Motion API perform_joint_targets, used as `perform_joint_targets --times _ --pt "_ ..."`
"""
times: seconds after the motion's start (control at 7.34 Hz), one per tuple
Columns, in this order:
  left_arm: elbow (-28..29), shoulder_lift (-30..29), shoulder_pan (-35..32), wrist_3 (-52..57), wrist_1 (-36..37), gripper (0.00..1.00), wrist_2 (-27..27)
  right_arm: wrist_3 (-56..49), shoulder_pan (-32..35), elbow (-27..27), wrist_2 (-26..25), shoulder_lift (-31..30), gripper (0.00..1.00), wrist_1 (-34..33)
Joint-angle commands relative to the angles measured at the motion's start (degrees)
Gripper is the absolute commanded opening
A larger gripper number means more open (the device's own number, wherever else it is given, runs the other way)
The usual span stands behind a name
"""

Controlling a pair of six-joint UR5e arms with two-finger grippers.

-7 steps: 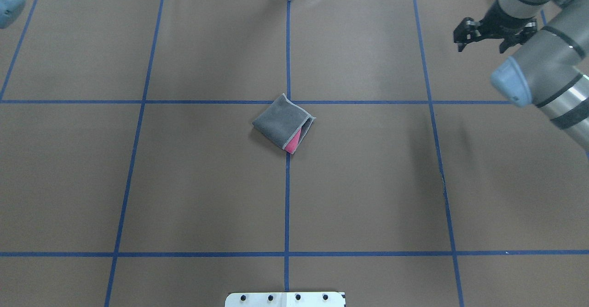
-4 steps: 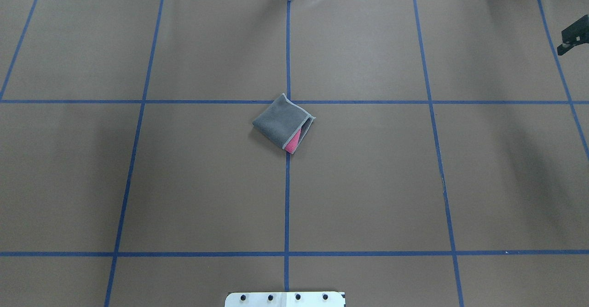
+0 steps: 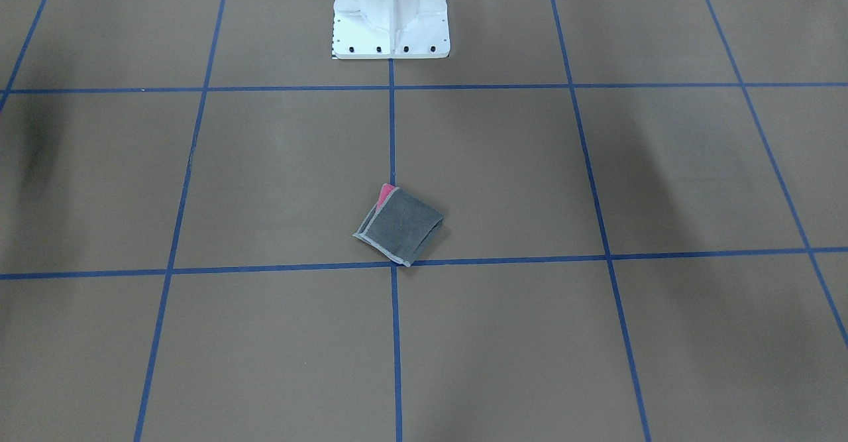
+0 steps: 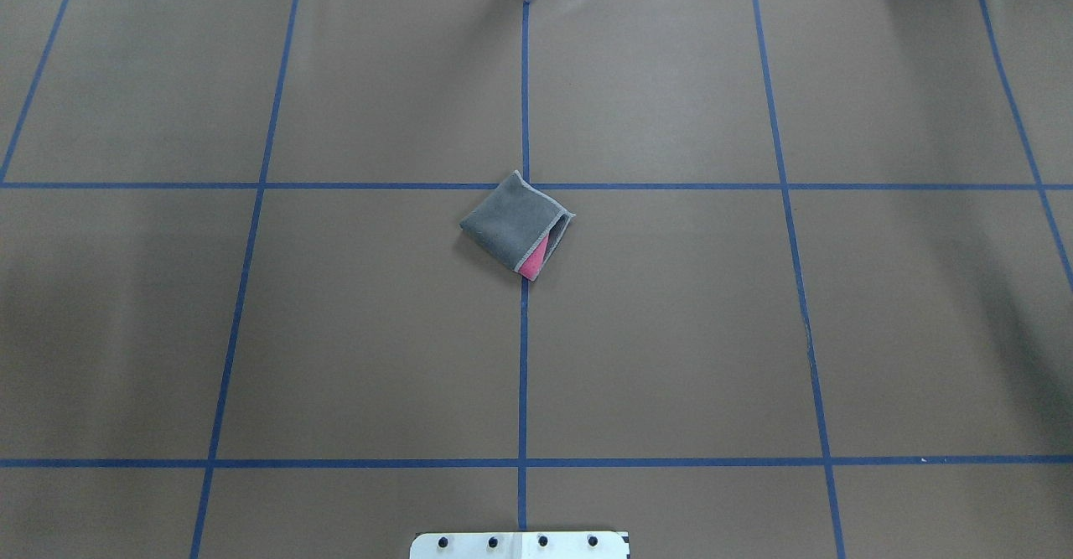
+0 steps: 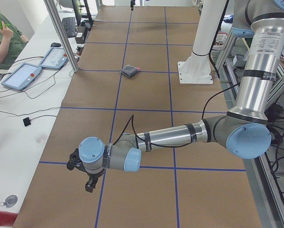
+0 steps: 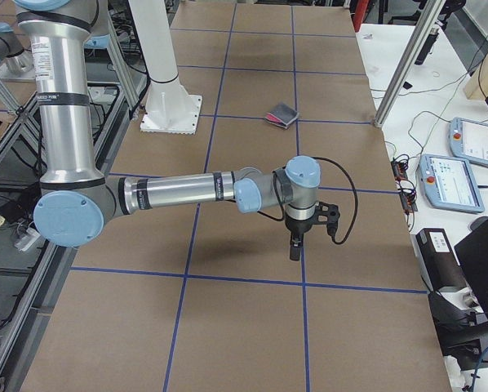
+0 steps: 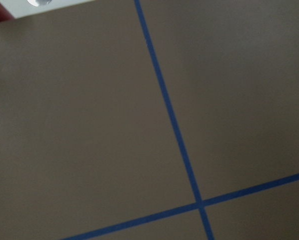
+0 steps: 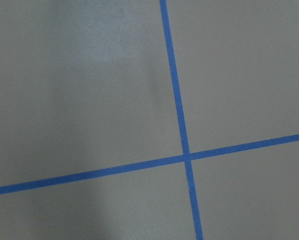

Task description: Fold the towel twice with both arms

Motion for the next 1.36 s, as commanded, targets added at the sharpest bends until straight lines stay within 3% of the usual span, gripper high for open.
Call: perform_joint_targets --times 0.0,0.14,0.41,0.82,1.09,1.23 --pt "-7.31 3.73 0.19 -3.91 0.64 1.00 2.59 -3.00 2.40 1.42 5.57 -4.87 1.00 2.39" --pt "-14.67 6.10 1.93 -7.16 4.83 1.00 2.59 -6.33 5.82 1.69 9.36 -6.37 1.00 2.05" --pt "-30.67 8.84 3.01 -7.19 23.24 1.00 2.41 -6.63 6.99 2.84 9.23 -8.05 1.00 1.69" --pt "-30.91 11.83 3.09 -7.10 21.66 1.00 2.33 -8.63 8.66 4.41 9.84 -8.32 1.00 -1.63" --pt "-30.91 11.93 3.88 -7.28 20.87 1.00 2.33 -13.21 10.24 10.89 10.37 -8.67 1.00 -14.07" --pt "-30.65 11.93 4.15 -7.19 20.78 1.00 2.33 -13.74 10.25 11.18 10.37 -9.28 1.00 -14.56"
